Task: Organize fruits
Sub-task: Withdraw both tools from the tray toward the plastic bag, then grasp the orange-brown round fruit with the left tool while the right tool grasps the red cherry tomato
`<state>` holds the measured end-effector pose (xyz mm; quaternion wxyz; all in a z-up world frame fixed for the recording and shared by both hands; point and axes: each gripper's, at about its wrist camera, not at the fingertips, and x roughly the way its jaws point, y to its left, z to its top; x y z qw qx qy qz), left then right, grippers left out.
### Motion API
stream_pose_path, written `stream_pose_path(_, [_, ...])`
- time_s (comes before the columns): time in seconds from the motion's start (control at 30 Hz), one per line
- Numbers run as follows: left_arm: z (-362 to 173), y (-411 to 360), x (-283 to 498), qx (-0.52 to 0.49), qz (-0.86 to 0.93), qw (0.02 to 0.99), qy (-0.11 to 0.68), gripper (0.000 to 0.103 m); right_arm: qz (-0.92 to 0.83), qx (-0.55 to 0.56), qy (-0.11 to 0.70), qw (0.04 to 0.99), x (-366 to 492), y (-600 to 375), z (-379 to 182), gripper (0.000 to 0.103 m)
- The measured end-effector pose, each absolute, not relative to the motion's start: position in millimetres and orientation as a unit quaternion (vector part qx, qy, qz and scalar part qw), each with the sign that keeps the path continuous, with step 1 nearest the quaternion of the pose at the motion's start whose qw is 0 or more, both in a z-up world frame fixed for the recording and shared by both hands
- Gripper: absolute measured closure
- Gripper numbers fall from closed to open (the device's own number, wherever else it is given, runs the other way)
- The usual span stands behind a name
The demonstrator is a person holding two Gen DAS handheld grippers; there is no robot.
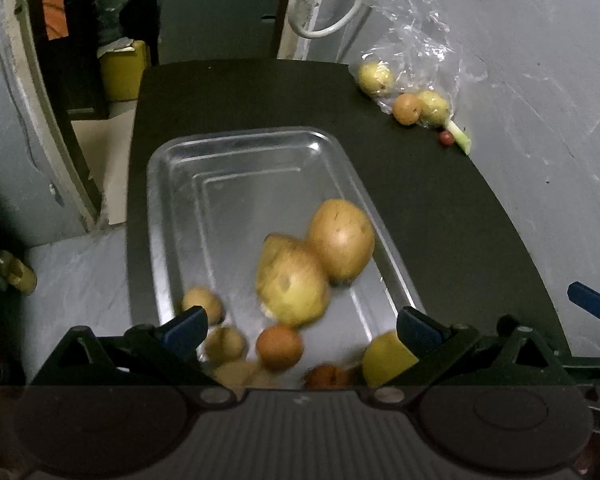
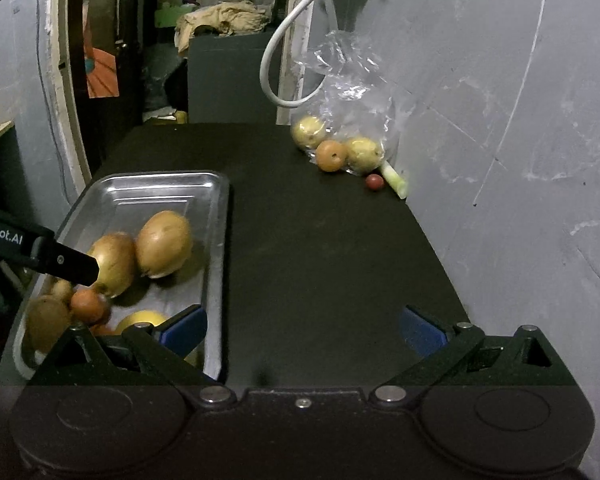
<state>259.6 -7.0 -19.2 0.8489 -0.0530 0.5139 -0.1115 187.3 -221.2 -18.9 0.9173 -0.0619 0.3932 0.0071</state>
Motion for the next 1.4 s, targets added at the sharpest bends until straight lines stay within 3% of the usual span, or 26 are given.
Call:
stream_pose_path(0.87, [8.9,-76.9,362.2,-0.040,-0.111,0.880,0.460,0.000,0.008,-0.084,0.339,0.937,315.1,-275.2,-12.9,0.001])
stream_pose_path(1.4, [-17.8,-127.9,460.9,-0.042,-0.162,0.873,0.458,0.000,0.005,-0.039,0.354,0.934,381.4,-287.4,-60.4,0.001])
